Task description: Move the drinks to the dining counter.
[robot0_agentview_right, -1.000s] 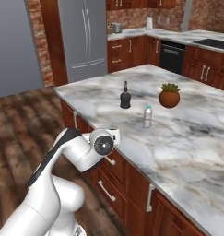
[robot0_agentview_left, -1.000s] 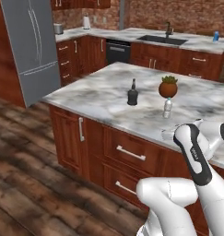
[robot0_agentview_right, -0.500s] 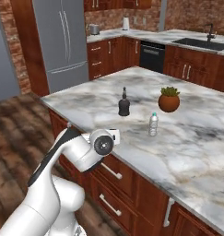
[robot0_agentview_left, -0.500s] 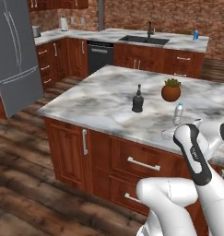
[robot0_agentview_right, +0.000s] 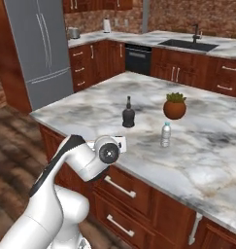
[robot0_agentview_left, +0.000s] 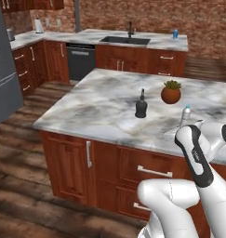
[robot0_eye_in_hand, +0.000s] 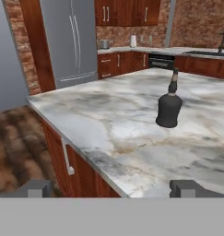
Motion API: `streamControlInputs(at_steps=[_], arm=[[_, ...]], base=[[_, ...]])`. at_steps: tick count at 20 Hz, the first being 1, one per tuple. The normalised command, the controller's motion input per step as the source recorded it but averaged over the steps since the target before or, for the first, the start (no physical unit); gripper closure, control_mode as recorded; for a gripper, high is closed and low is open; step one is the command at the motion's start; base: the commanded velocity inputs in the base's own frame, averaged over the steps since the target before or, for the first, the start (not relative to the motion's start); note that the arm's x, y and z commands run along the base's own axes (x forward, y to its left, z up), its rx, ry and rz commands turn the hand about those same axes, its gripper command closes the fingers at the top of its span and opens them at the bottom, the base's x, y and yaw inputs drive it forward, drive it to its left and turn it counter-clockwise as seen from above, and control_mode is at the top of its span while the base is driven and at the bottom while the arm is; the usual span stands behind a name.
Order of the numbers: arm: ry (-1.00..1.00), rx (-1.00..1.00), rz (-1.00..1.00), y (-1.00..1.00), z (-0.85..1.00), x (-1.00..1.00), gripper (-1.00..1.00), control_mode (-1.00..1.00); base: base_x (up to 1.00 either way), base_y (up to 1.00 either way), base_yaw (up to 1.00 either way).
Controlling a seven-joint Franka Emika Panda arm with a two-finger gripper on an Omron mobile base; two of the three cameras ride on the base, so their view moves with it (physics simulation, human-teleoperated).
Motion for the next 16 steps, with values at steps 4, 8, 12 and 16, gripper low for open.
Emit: streamControlInputs(at_steps=[4,8,12,16], arm=[[0.0,0.0,0.0,0.0,0.0,0.0,-1.0,1.0],[0.0,0.0,0.0,0.0,0.0,0.0,-1.0,1.0],[0.0,0.0,0.0,0.0,0.0,0.0,-1.0,1.0],[0.0,0.0,0.0,0.0,0.0,0.0,-1.0,1.0]], base=[[0.32,0.46,-0.3],[0.3,0.44,-0.3],[0.34,0.42,-0.29],[0.39,0.42,-0.28]])
